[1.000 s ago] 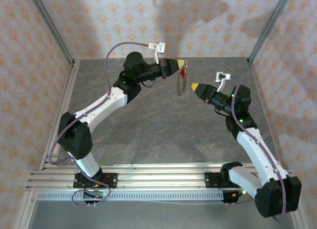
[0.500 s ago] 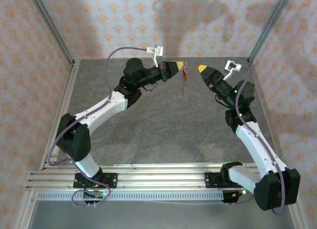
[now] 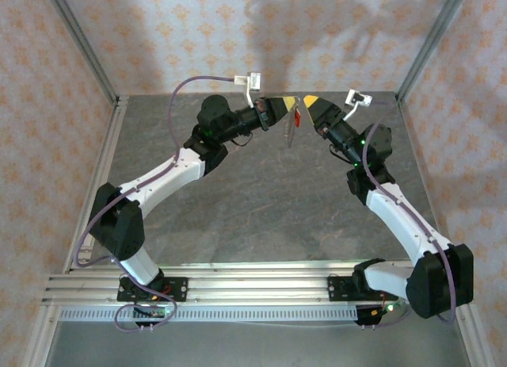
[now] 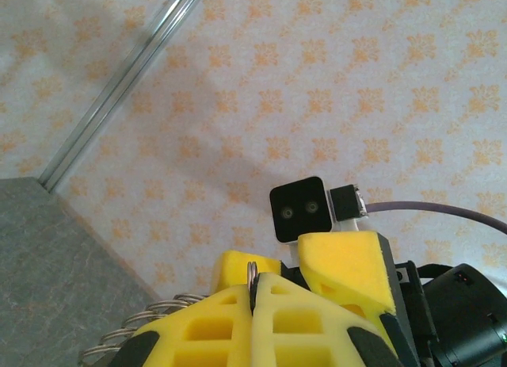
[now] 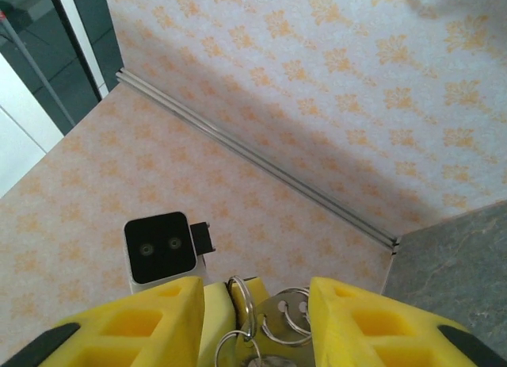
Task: Put the keys on the keyring
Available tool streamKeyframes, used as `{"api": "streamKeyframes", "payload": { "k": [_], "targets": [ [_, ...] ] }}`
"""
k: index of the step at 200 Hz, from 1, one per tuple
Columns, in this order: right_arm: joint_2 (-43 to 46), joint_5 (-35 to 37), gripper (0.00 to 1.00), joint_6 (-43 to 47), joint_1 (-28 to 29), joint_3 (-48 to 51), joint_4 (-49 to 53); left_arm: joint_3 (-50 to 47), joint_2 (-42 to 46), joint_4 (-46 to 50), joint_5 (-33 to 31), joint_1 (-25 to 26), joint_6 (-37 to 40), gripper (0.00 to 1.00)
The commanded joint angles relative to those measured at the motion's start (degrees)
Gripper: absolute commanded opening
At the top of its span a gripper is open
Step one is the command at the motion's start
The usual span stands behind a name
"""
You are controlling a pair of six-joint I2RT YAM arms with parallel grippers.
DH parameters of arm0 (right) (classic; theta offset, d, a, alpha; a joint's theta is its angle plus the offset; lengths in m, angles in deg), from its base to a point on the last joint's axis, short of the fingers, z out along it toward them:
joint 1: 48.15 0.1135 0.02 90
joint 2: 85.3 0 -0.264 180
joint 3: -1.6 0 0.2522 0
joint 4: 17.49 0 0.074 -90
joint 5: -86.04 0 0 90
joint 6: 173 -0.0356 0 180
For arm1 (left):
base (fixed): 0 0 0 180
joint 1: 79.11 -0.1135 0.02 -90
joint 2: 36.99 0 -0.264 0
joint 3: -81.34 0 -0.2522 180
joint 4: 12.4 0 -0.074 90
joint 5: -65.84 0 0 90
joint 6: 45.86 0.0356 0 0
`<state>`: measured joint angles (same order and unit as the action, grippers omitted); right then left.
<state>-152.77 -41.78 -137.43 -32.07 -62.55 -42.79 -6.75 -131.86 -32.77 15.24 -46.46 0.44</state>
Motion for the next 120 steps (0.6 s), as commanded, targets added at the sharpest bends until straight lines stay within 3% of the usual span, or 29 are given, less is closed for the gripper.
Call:
{"api": "streamKeyframes", "payload": {
  "k": [1, 120],
  "targets": [
    [-0.09, 0.38, 0.38, -0.5, 0.72, -2.06, -4.72, -0.37, 2.28, -3.76, -1.12, 0.52, -0.48, 0.0],
    [-2.28, -0.01, 0.29, 0.12, 2.13, -2.25, -4.64, 0.42, 1.64, -3.12, -0.9, 0.95, -0.15, 0.0]
  ]
}}
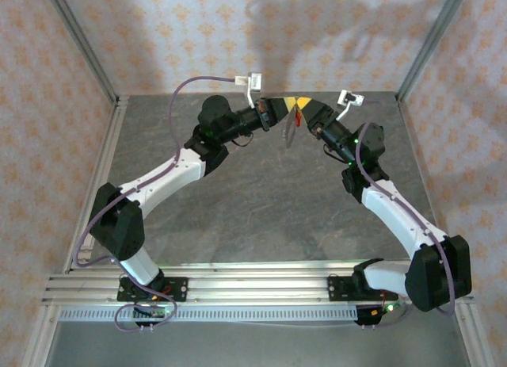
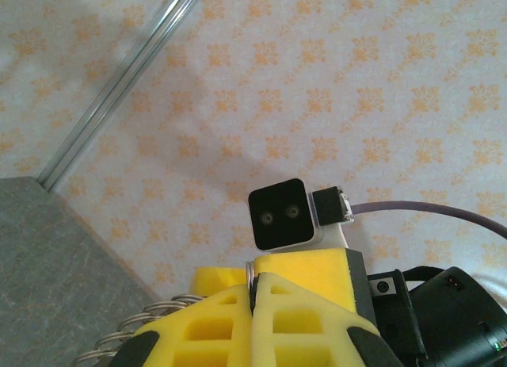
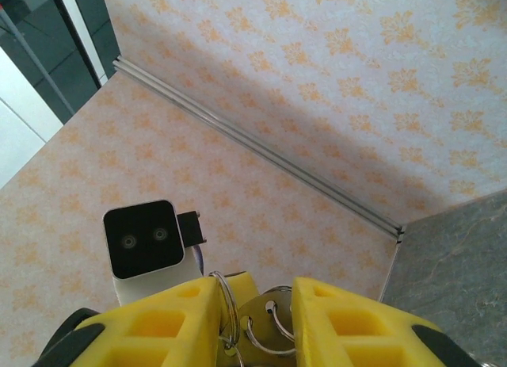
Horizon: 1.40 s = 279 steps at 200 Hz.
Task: Put the keys on the keyring
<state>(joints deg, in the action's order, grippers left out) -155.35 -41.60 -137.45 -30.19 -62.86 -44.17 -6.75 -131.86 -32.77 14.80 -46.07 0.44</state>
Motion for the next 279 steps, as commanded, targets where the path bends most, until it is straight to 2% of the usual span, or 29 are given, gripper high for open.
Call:
{"api": "streamKeyframes", "payload": {
  "k": [1, 28, 71, 93, 105, 145, 181, 200, 234, 279],
  "targets": [
    [0.28, -0.21, 0.29, 0.14, 0.25, -2.03, -3.25, 0.42, 1.63, -3.08, -0.46, 0.59, -0.15, 0.0],
    [-0.14, -0.41, 0.24, 0.13, 0.32, -2.61, -2.93, 0.6, 1.37, -3.06, -0.29, 0.63, -0.2, 0.0],
    [-0.37, -0.85, 0.09, 0.4, 0.28, -2.83, -2.53, 0.78, 1.26, -2.88, -0.11, 0.9, -0.16, 0.0],
    [-0.36, -0.97, 0.07, 0.66, 0.25, -2.99, -2.15, 0.86, 1.1, -2.92, 0.04, 0.91, -0.15, 0.0],
    [-0.53, -1.32, 0.0, 0.8, 0.26, -3.1, -2.15, 1.12, 1.09, -2.71, 0.22, 0.97, -0.24, 0.0],
    [-0.29, -0.99, 0.0, 2.82, 0.33, -2.92, -0.31, 1.99, 1.4, 0.08, -0.34, 1.02, 0.63, 0.0],
    [0.44, -2.2, 0.0, 6.06, -0.19, -3.22, 3.24, 3.06, 3.48, 5.9, -1.41, 0.61, 4.3, 0.3],
    [0.17, -4.29, 0.0, 6.72, -1.22, -3.91, 4.66, 3.41, 4.8, 8.69, -1.74, -0.37, 6.04, 0.41],
    [-0.57, -9.58, 0.0, 8.58, -3.42, -6.21, 7.9, 4.34, 5.76, 12.16, 0.62, -3.74, 7.03, 0.53],
    [-2.37, -19.03, 0.0, 13.61, -6.44, -11.77, 15.91, 9.85, 2.64, 20.47, 9.95, -7.34, 10.76, 0.57]
  ]
}}
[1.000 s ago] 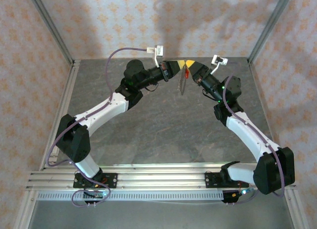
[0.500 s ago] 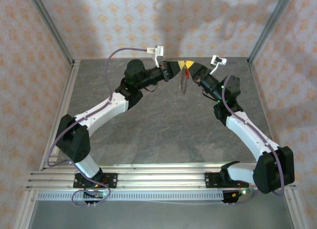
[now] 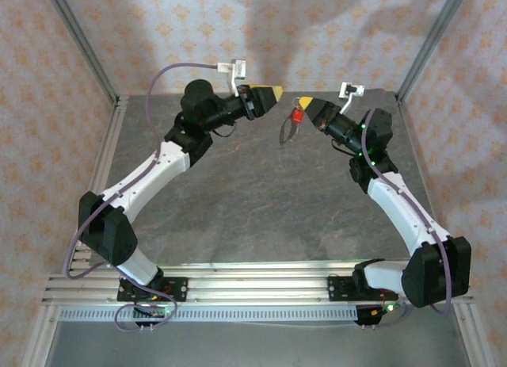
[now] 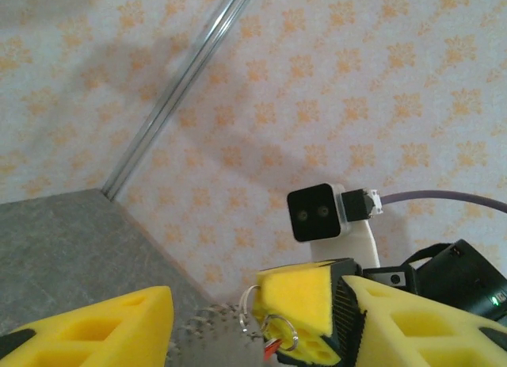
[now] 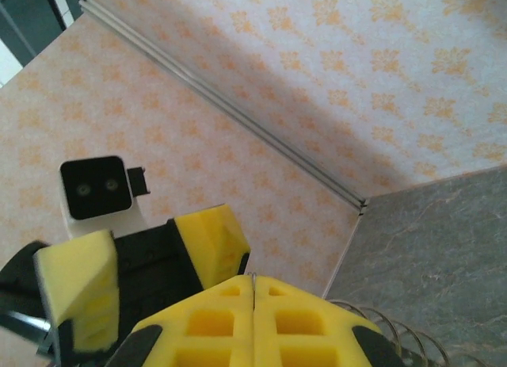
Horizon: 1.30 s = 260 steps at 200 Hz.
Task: Put the keys on the keyring
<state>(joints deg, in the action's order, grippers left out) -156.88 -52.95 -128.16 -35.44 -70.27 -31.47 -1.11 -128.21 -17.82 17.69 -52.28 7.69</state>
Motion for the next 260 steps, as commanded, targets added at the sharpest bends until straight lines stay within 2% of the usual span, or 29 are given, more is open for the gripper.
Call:
{"api": "streamKeyframes", "payload": {
  "k": [1, 32, 58, 78, 120, 147, 228, 260],
  "targets": [
    [-0.84, -7.91, 0.0, 4.44, -1.28, -4.46, 3.35, 4.38, -1.12, 5.67, 7.39, -1.15, 3.58, 0.57],
    [-2.29, -13.29, 0.0, 5.97, -2.81, -6.79, 5.77, 10.8, -4.92, 13.11, 15.35, -1.99, 7.89, 0.57],
    [-2.88, -14.4, 0.0, 5.97, -3.44, -7.02, 5.95, 14.6, -7.1, 18.39, 19.0, -1.96, 10.71, 0.49],
    [-3.18, -14.81, 0.0, 5.47, -3.48, -6.69, 5.11, 15.74, -7.98, 20.66, 19.86, -1.89, 12.36, 0.44],
    [-3.31, -14.74, 0.0, 4.23, -3.4, -5.92, 3.29, 16.4, -9.66, 20.86, 20.38, -1.63, 12.08, 0.43],
    [-3.33, -14.43, 0.0, 3.95, -3.44, -5.53, 2.73, 17.23, -10.81, 20.67, 21.17, -0.7, 11.84, 0.38],
    [-2.9, -14.11, 0.0, 3.31, -3.45, -4.48, 1.56, 20.58, -13.19, 22.66, 20.95, 1.69, 12.98, 0.24],
    [-2.74, -14.01, 0.0, 3.55, -3.44, -3.99, 1.58, 20.3, -12.85, 22.6, 20.17, 1.66, 13.05, 0.22]
  ]
}}
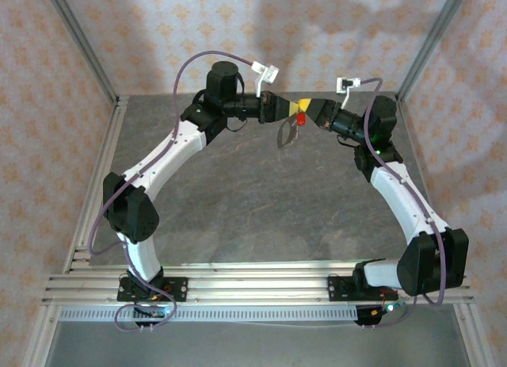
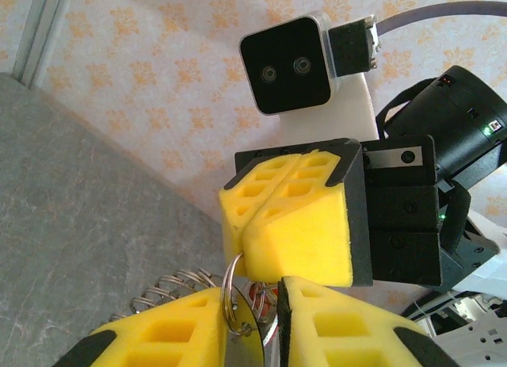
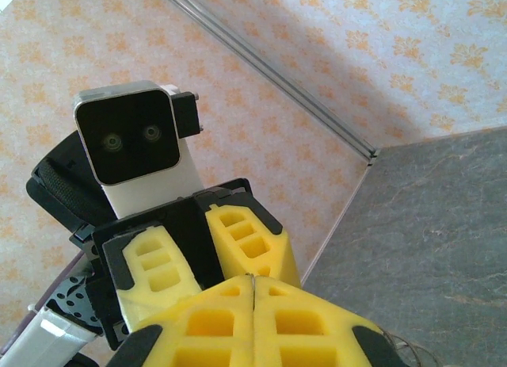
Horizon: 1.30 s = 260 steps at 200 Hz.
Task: Put the keys on the keyring
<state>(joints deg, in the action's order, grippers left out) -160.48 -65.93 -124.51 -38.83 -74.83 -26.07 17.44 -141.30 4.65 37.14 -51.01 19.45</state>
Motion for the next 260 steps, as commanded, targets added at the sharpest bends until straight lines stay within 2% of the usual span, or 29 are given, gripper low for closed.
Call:
{"api": "streamKeyframes", "payload": {
  "k": [1, 18, 38, 57, 153, 190, 193, 206, 215, 230, 260],
  "targets": [
    [0.89, -0.99, 0.0, -0.08, -0.07, 0.6, -3.83, 1.73, 0.24, 0.14, 0.69, 0.38, 1.3, 0.22],
    [0.89, -1.03, 0.0, 0.03, -0.13, 0.73, -3.76, 1.34, 0.75, 0.02, -0.2, 0.38, 1.48, 0.21],
    [0.99, -0.96, 0.0, 0.28, -0.2, 0.89, -3.49, 0.06, 1.69, -1.61, -1.68, -0.11, 0.84, 0.26],
    [1.08, -0.93, 0.0, 0.33, -0.29, 0.98, -3.43, -1.21, 2.23, -3.86, -1.97, -0.69, -0.52, 0.26],
    [0.9, -0.62, 0.0, 0.31, -0.27, 1.41, -3.49, -1.57, 1.66, -6.32, -1.02, -0.5, -2.29, 0.0],
    [1.59, 0.13, 0.0, 0.93, -0.58, 0.73, -1.38, -3.11, 2.37, -8.83, -2.4, -0.15, -3.68, 0.0],
    [1.87, 0.55, 0.03, 1.28, -0.68, 0.64, -0.67, -3.52, 2.56, -9.35, -2.67, -0.21, -3.96, 0.0],
    [4.03, 3.27, 0.26, 2.36, -1.71, 1.24, 1.51, -5.05, 3.59, -11.14, -3.99, -0.24, -4.8, 0.0],
    [5.9, 5.29, 0.36, 2.43, -2.69, 2.28, 2.03, -6.06, 4.27, -12.37, -4.64, -0.15, -5.31, 0.0],
    [9.28, 7.85, 0.41, 2.08, -4.31, 4.23, 2.05, -7.6, 5.53, -14.16, -5.61, -0.15, -5.61, 0.0],
    [14.02, 10.64, 0.44, 2.36, -4.76, 9.37, 1.23, -9.88, 7.4, -17.53, -6.19, 0.0, -8.57, 0.0]
  ]
}}
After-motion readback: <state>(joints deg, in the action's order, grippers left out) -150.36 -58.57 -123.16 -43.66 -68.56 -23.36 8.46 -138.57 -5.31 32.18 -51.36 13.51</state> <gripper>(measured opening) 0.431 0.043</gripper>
